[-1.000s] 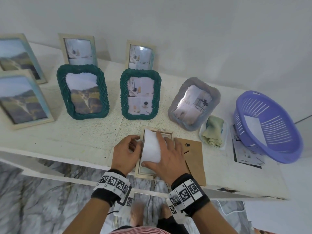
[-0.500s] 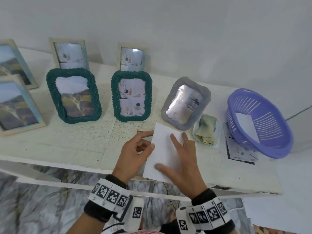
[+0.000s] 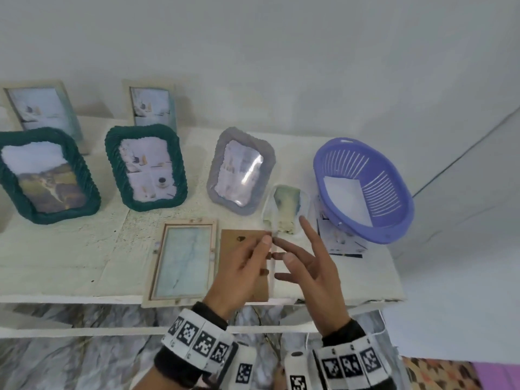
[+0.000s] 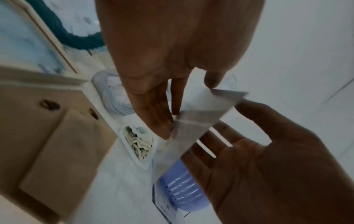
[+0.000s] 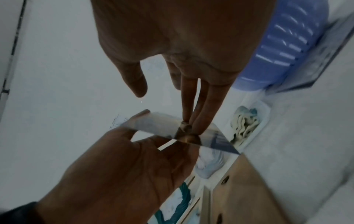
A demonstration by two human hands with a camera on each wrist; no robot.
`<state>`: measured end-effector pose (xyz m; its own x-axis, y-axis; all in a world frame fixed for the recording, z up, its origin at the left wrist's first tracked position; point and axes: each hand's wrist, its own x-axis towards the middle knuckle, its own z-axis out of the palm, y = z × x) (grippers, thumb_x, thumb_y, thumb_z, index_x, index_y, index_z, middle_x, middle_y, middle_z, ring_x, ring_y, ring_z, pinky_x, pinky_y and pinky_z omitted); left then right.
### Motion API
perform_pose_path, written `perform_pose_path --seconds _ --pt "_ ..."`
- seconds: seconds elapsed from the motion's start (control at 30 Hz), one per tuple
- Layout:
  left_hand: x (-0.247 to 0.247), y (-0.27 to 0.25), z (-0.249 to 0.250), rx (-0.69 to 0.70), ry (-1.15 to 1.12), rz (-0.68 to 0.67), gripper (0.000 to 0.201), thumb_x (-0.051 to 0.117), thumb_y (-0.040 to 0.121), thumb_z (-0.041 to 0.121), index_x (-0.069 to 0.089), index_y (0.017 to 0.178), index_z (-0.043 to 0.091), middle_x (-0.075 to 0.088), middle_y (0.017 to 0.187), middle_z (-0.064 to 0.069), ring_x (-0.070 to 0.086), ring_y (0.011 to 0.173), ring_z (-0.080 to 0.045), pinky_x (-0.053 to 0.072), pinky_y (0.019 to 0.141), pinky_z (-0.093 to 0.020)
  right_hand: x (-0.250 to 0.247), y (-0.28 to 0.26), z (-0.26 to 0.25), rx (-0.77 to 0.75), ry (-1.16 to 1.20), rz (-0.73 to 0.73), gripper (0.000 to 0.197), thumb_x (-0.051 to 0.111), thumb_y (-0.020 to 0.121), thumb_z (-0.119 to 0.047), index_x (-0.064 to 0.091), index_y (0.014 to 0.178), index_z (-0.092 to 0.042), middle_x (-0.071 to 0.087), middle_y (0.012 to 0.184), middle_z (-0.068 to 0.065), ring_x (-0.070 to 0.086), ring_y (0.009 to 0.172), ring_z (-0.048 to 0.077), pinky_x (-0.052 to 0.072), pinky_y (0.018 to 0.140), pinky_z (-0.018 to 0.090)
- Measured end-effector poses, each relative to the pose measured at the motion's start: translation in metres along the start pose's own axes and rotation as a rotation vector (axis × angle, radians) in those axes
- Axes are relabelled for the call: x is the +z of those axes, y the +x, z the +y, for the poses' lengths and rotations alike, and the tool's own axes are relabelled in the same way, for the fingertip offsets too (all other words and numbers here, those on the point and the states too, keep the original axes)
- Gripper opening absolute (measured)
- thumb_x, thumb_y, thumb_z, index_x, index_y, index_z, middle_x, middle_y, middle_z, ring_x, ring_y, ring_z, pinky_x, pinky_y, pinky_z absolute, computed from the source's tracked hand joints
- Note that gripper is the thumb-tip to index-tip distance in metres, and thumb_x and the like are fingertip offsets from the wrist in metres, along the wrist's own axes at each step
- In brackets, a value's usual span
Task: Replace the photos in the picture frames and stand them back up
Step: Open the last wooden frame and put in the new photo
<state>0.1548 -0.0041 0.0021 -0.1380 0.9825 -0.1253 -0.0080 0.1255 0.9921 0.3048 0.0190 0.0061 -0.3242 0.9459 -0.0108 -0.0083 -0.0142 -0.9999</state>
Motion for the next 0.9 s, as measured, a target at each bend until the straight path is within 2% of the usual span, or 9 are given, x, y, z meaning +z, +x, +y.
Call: perform_pose_path --seconds 0.1,0.2,0.27,0.37,0.47,0.6,0.73,0.83,0.9 --pt "0.026 0.004 -0.002 0.059 0.067 0.016 0.034 0.043 0.102 0.038 0.070 0.106 0.017 0.073 0.102 -0.001 0.066 0.098 -0.014 0.052 0.088 -0.028 -0.031 0.000 -0.004 -0.024 -0.102 -0.028 0.056 0.061 0.091 -0.027 0.042 0.143 -0.031 0.066 0.125 -0.004 0.062 0.114 0.018 0.058 0.082 0.046" --pt "0.047 0.016 -0.015 0.037 0.159 0.099 0.031 0.046 0.102 0.028 0.066 0.096 0.006 0.069 0.092 -0.013 0.064 0.089 -0.026 0.051 0.086 -0.042 -0.062 0.006 -0.004 -0.092 -0.292 -0.076 0.043 0.062 0.093 -0.018 0.053 0.134 -0.028 0.067 0.120 -0.012 0.063 0.109 0.006 0.057 0.079 0.029" --pt "0.057 0.025 -0.019 0.013 0.151 0.134 0.026 0.050 0.101 0.030 0.065 0.097 0.009 0.069 0.091 -0.015 0.064 0.088 -0.035 0.051 0.084 -0.050 -0.086 0.015 -0.001 -0.239 -0.520 -0.003 0.036 0.060 0.093 -0.026 0.059 0.129 -0.024 0.066 0.119 -0.013 0.062 0.105 0.005 0.053 0.082 0.026" --pt "0.068 0.039 -0.022 0.007 0.181 0.207 0.024 0.054 0.095 0.036 0.064 0.096 0.014 0.068 0.086 -0.018 0.062 0.081 -0.041 0.050 0.078 -0.055 -0.125 0.036 0.009 -0.421 -1.022 0.122 0.039 0.060 0.087 -0.029 0.061 0.123 -0.015 0.064 0.119 0.001 0.057 0.106 0.023 0.049 0.090 0.036" --pt "0.079 0.055 -0.024 -0.045 0.164 0.299 0.007 0.057 0.096 0.015 0.063 0.100 0.016 0.070 0.088 -0.010 0.066 0.086 -0.034 0.054 0.081 -0.051 -0.157 0.054 0.017 -0.359 -1.310 0.154 0.045 0.071 0.079 -0.025 0.062 0.121 -0.012 0.066 0.113 0.011 0.058 0.103 0.036 0.050 0.087 0.049" --pt "0.093 0.072 -0.027 -0.100 0.132 0.399 0.019 0.061 0.093 0.013 0.059 0.107 0.026 0.071 0.091 -0.009 0.069 0.084 -0.029 0.057 0.079 -0.052 -0.176 0.063 0.020 -0.418 -1.327 0.128 0.030 0.070 0.079 -0.024 0.068 0.108 -0.015 0.069 0.087 0.005 0.061 0.080 0.033 0.050 0.078 0.045" --pt "0.111 0.087 -0.025 -0.114 0.133 0.420 0.032 0.063 0.093 0.021 0.057 0.124 0.020 0.070 0.095 -0.010 0.068 0.084 -0.021 0.057 0.072 -0.034 -0.192 0.069 0.011 -0.443 -1.189 0.135 0.032 0.059 0.083 -0.030 0.067 0.110 -0.016 0.068 0.088 0.002 0.060 0.081 0.030 0.050 0.077 0.044" --pt "0.125 0.100 -0.029 -0.121 0.168 0.384 0.035 0.067 0.084 0.034 0.059 0.118 0.027 0.073 0.093 -0.005 0.070 0.086 -0.020 0.057 0.081 -0.045 -0.205 0.075 0.006 -0.441 -1.076 0.129 0.035 0.054 0.088 -0.034 0.066 0.115 -0.016 0.069 0.094 0.000 0.060 0.086 0.027 0.050 0.079 0.043" --pt "0.135 0.109 -0.032 -0.134 0.214 0.373 0.033 0.068 0.087 0.026 0.059 0.119 0.023 0.072 0.097 -0.006 0.069 0.088 -0.018 0.057 0.082 -0.044 -0.212 0.078 0.004 -0.437 -1.027 0.118 0.037 0.051 0.090 -0.038 0.065 0.117 -0.017 0.069 0.097 -0.002 0.060 0.088 0.024 0.050 0.081 0.043"
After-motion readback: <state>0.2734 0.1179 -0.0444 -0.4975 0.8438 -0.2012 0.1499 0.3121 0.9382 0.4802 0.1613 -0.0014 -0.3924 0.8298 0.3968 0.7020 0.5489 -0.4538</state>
